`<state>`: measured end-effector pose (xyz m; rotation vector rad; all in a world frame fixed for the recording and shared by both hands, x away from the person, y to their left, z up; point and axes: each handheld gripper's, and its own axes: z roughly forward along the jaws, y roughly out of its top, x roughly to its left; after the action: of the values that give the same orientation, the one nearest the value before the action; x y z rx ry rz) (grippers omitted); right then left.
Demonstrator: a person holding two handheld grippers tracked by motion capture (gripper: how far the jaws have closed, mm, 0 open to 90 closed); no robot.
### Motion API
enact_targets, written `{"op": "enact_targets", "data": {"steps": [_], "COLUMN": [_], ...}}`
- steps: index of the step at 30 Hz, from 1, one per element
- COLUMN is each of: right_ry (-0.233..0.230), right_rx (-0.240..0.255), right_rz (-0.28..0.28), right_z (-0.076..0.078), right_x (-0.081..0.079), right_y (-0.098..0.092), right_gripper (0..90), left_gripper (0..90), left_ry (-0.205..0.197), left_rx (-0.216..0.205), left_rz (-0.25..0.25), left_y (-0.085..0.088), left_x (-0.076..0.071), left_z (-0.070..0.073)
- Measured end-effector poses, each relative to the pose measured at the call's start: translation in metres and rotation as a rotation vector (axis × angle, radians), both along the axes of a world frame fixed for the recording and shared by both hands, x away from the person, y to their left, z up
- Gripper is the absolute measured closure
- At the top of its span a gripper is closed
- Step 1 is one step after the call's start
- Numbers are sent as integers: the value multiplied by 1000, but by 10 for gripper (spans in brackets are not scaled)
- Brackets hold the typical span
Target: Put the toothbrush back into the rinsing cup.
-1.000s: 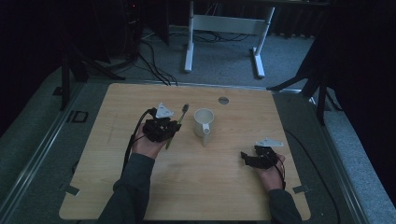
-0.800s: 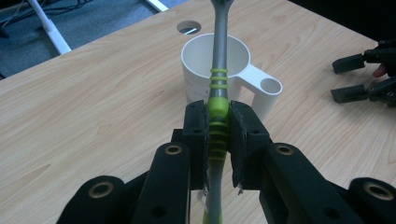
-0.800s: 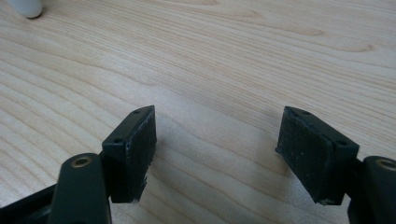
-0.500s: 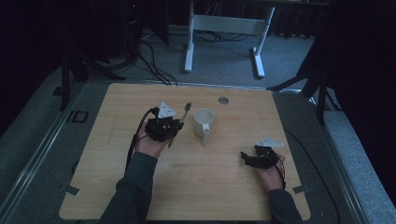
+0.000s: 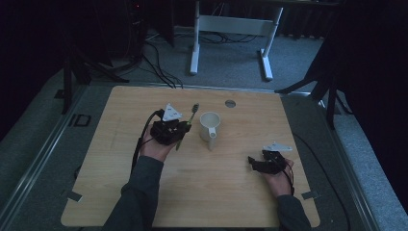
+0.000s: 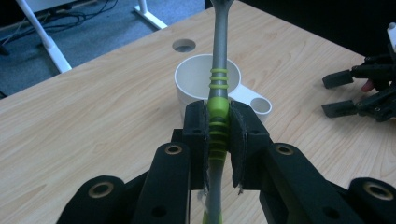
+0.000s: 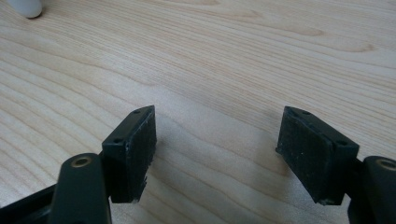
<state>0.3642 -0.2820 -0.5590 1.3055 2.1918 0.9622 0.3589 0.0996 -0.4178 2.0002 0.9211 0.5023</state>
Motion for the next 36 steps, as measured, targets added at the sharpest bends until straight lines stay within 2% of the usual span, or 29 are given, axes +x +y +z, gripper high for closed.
{"op": "enact_targets", "data": {"steps": [5,17,25,36], "right_ry": [-1,0,0,0], "right_rx": [0,0,0,0], "right_rz": [0,0,0,0], "right_z": [0,0,0,0], "right_x": [0,0,0,0], "right_y": [0,0,0,0], "right_gripper": [278,278,278,278], "left_gripper": [780,780,780,780], "left_ry": [3,-5,-24,-56], "left_rx": [-33,-55,-91,-95], "left_rz": [7,-3,-17,-29], "left_y": [1,1,-1,-2], "left_x": [2,3,4,5], "left_z": [1,1,1,3]}}
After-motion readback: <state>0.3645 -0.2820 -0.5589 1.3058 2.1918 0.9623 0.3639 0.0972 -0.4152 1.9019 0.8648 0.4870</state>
